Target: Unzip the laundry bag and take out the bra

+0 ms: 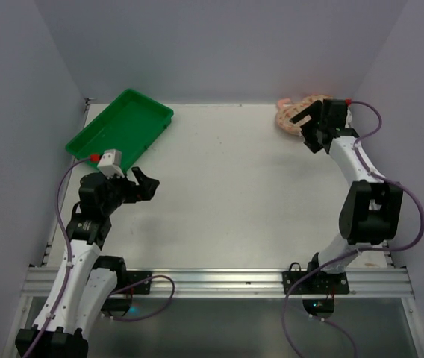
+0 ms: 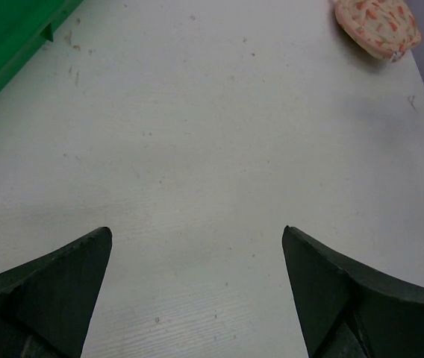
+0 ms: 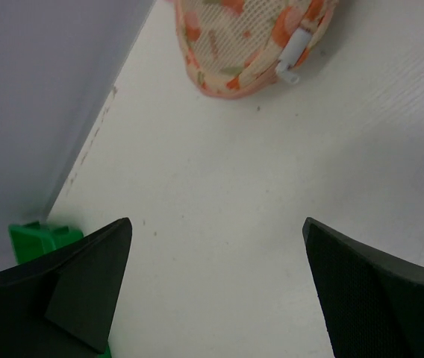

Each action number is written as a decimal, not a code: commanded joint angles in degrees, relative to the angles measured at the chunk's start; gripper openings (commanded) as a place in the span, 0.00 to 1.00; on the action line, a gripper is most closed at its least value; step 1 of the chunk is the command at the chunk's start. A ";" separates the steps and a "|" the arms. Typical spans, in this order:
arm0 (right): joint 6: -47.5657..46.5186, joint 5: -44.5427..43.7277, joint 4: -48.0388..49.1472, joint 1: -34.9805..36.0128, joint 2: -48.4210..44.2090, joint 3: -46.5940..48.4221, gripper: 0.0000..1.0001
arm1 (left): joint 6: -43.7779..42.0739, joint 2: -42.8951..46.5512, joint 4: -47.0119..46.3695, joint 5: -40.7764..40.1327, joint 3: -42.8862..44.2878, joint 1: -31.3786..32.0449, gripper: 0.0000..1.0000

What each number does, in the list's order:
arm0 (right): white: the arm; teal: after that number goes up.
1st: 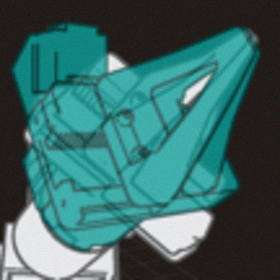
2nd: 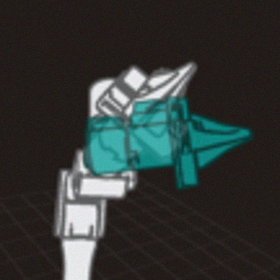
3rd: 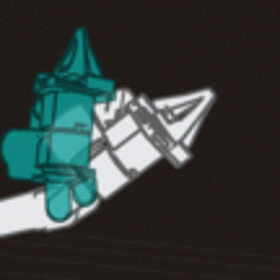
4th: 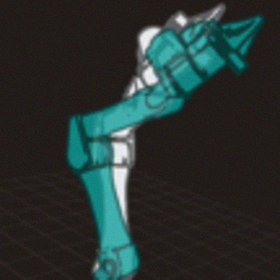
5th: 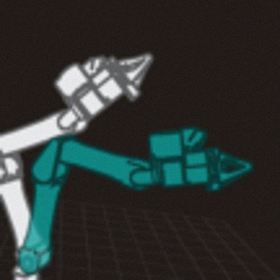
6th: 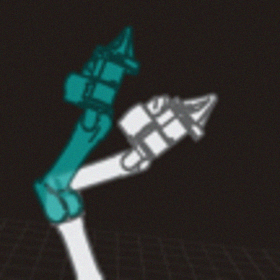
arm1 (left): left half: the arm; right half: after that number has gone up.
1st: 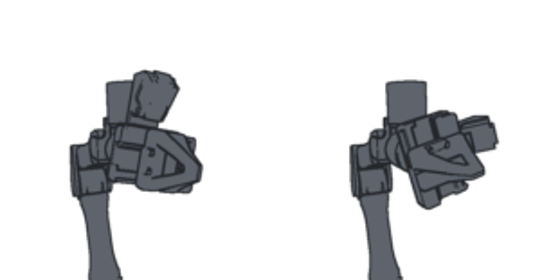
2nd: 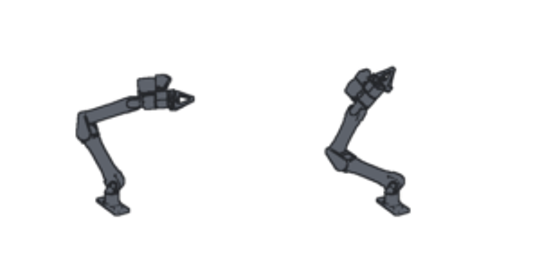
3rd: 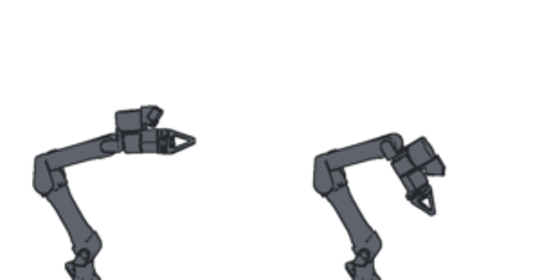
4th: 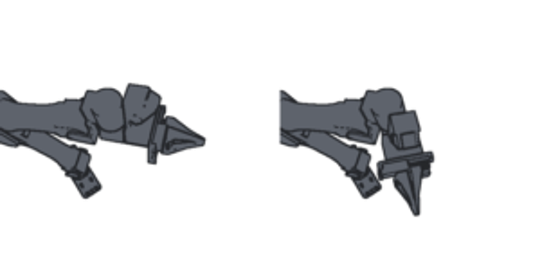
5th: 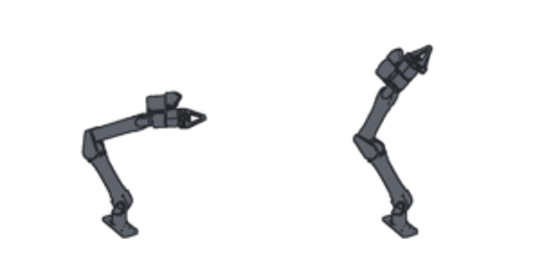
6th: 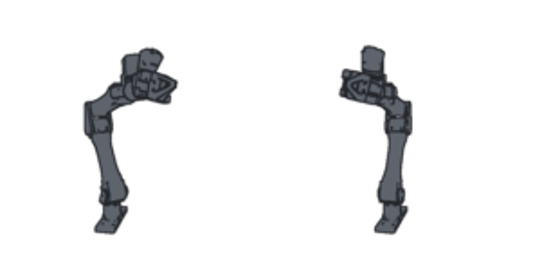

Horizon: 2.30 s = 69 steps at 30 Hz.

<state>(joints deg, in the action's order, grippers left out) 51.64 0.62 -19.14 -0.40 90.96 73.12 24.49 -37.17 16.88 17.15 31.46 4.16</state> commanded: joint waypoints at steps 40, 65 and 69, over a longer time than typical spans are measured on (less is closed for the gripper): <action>13.30 8.27 35.13 10.76 -6.12 -33.54 0.00 | 10.82 -6.87 -3.17 7.39 1.94 8.48 1.00; 34.23 -0.97 40.14 36.09 -12.74 -50.63 0.05 | 28.86 -41.49 -25.40 -38.33 9.94 59.29 0.62; 33.36 1.13 40.67 36.61 -11.59 -49.48 0.12 | 28.25 -43.60 -29.80 -37.98 8.88 59.29 0.56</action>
<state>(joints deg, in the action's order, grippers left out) 84.88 1.28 24.34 35.42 77.62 22.31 53.36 -79.50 -5.58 -17.41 39.81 63.13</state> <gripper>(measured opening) 0.110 0.569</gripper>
